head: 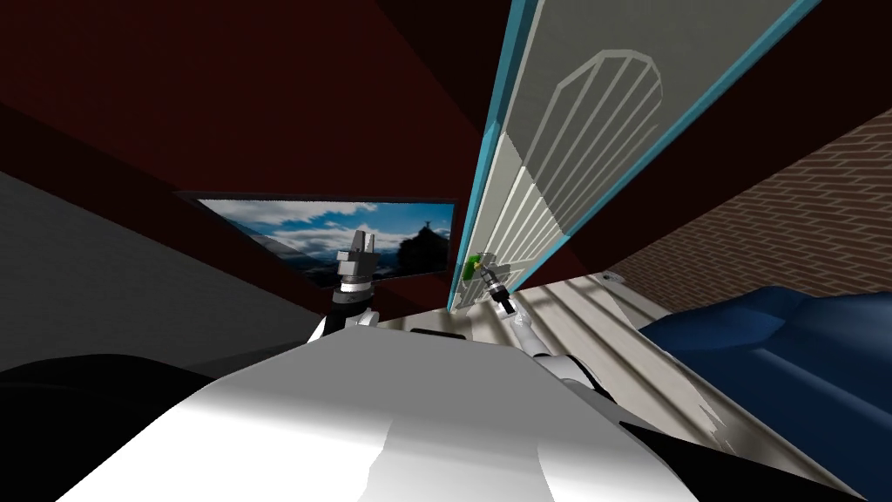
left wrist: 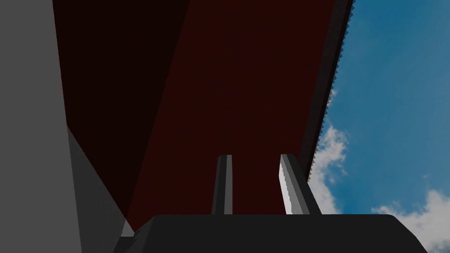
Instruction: Pull the door open
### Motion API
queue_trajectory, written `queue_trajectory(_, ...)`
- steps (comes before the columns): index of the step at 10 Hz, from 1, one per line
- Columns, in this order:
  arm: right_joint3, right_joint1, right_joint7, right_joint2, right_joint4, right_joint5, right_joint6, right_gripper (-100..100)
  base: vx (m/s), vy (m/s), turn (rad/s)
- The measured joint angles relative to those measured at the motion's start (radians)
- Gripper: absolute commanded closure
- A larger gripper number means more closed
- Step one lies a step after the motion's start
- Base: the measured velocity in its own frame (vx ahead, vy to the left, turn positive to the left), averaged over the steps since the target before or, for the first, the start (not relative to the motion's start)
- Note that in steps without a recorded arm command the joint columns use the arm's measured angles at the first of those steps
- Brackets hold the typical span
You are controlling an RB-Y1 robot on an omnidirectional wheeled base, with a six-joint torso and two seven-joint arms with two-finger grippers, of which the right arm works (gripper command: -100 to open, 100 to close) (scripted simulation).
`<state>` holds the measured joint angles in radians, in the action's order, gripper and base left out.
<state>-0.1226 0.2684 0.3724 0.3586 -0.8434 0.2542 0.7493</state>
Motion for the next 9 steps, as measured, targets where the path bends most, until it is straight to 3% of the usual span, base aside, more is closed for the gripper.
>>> queue_trajectory(1, 0.001, -0.005, -0.025, 0.003, -0.022, -0.021, -0.012, -100, -0.047, -0.005, -0.061)
queue_trajectory(9, -0.011, -0.046, 0.164, 0.075, -0.038, 0.085, 0.01, -100, -0.034, 0.048, -0.083)
